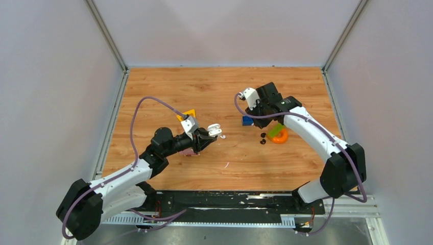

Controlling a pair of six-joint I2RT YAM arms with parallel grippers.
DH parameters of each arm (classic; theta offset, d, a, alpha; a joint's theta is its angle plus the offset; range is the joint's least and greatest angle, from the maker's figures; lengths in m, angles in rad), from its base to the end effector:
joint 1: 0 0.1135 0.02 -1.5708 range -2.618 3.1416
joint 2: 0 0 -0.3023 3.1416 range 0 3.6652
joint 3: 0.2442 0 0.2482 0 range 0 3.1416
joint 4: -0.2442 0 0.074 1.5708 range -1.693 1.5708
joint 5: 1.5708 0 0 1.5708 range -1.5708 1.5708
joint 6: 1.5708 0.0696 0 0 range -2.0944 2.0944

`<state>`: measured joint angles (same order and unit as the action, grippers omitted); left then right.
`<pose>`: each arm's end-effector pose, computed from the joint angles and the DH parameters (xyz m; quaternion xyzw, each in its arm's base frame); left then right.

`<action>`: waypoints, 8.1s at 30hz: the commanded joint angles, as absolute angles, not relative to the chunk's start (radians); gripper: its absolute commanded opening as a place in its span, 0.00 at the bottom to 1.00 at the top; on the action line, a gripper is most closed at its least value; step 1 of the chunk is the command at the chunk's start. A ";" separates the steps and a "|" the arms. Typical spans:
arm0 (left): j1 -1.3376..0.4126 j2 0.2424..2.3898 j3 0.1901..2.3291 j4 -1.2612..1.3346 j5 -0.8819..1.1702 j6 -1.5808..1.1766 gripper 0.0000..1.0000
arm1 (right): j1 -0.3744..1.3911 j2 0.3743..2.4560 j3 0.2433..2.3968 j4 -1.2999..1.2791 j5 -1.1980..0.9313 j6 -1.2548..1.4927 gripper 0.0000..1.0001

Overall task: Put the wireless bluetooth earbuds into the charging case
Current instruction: Pick up the left earbud from the center of the board, then insert the left earbud into the left side groove of the charging case, then adjust the left earbud in the left side groove of the charging case.

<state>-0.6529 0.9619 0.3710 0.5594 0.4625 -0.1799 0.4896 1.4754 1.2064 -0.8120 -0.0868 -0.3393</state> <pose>0.1533 -0.1563 0.2728 0.3188 0.6422 -0.4245 0.5529 0.2679 0.1496 0.2818 -0.3999 0.8830 0.0602 0.2384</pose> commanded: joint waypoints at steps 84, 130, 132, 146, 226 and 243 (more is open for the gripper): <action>-0.628 1.074 0.413 0.865 0.596 -0.487 0.00 | 1.204 1.244 1.174 -0.367 0.376 -1.093 0.00; -0.619 1.058 0.430 0.812 0.636 -0.427 0.00 | 1.242 1.261 1.190 -0.544 0.254 -1.085 0.29; -0.618 1.055 0.431 0.801 0.637 -0.415 0.00 | 1.234 1.259 1.212 -0.571 0.238 -1.070 0.33; -0.618 1.046 0.427 0.804 0.650 -0.394 0.00 | 1.090 1.275 1.506 -0.839 -0.031 -0.896 0.55; -0.718 0.937 0.434 0.516 0.632 -0.049 0.00 | 0.989 1.448 1.486 -1.010 -0.364 -1.148 0.29; -0.717 0.936 0.440 0.502 0.565 -0.068 0.00 | 0.863 1.387 1.807 -1.202 -0.486 -0.948 0.30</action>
<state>-0.7132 0.9562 0.4088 0.4622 0.6033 -0.0513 0.9501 1.4517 1.7054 -1.1488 -0.3939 -1.0523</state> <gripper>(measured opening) 0.338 0.295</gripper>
